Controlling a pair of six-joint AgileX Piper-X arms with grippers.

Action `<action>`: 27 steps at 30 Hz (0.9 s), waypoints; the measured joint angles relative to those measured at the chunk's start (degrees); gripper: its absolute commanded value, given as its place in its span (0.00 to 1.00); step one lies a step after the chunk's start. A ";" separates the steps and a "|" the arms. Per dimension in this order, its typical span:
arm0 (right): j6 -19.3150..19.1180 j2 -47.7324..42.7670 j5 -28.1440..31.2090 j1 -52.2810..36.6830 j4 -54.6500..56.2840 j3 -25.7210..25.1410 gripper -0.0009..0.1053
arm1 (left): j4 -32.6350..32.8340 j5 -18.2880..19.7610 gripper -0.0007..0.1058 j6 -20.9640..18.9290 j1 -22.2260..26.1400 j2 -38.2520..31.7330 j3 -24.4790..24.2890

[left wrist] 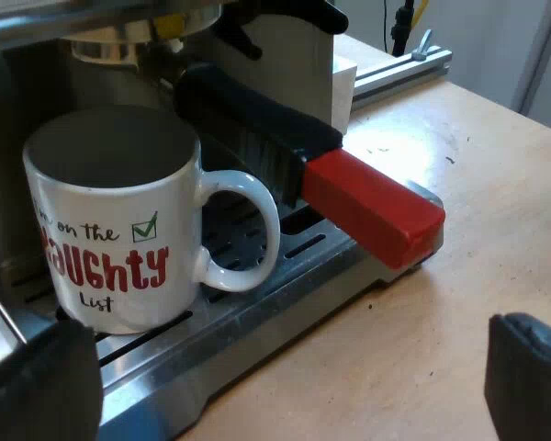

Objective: Remove mug from coffee machine

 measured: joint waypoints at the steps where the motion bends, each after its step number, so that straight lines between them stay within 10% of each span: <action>1: 0.00 0.00 0.00 0.00 -2.27 1.18 0.61 | 0.00 0.00 0.81 0.00 0.00 0.00 0.00; 27: 4.74 23.89 12.57 14.48 -35.98 8.69 0.68 | 0.00 0.00 0.81 0.00 0.00 0.00 0.00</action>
